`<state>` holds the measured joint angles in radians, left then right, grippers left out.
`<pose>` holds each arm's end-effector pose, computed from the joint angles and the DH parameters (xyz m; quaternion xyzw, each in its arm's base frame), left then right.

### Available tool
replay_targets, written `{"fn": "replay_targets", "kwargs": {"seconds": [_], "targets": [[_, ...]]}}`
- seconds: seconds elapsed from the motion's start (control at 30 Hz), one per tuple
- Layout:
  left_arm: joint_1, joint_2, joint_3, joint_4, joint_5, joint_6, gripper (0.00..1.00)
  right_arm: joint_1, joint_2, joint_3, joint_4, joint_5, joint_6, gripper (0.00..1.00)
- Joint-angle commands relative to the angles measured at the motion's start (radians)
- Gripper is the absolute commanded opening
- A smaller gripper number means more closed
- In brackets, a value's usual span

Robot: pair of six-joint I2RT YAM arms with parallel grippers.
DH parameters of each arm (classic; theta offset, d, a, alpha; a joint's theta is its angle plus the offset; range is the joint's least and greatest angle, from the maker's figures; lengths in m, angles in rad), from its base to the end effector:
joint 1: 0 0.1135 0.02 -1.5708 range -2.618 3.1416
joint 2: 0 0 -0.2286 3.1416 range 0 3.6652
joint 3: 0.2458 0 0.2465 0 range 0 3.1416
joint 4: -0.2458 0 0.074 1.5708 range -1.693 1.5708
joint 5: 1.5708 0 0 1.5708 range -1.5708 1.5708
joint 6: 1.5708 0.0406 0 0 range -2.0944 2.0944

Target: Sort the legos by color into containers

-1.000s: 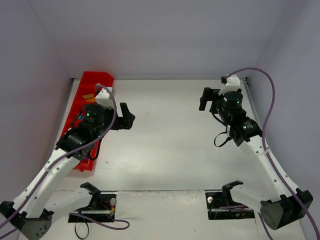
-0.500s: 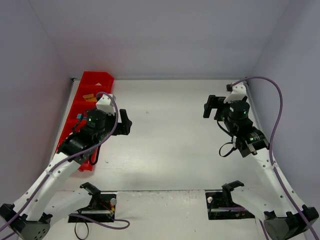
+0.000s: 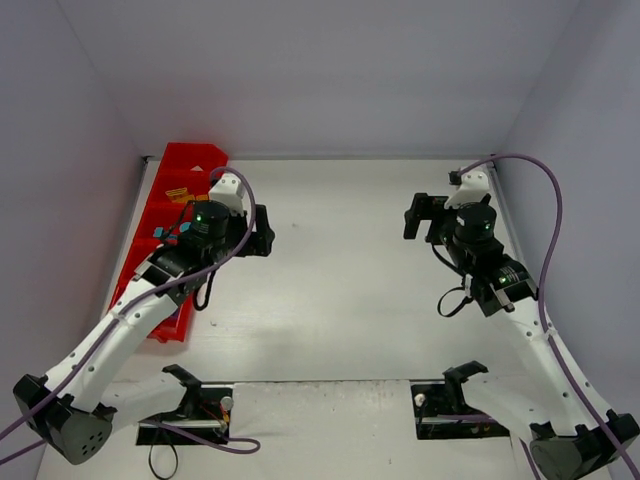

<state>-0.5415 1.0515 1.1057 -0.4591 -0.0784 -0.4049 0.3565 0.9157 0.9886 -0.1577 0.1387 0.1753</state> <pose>0.2135 -0.1247 0.3397 0.0354 0.8337 -0.2216 0.5045 0.2162 0.0745 0.3623 -0.0198 0.7359 0.1281 0.6646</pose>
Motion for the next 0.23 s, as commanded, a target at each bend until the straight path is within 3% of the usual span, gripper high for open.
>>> {"fn": "replay_targets", "kwargs": {"seconds": [0.0, 0.2], "targets": [[-0.005, 0.011, 0.062, 0.073, 0.022, -0.018, 0.81, 0.006, 0.012, 0.025, 0.043, 0.025, -0.008, 1.0], [-0.005, 0.038, 0.056, 0.086, 0.054, -0.035, 0.81, 0.006, 0.028, 0.022, 0.044, 0.038, -0.01, 1.0]]}}
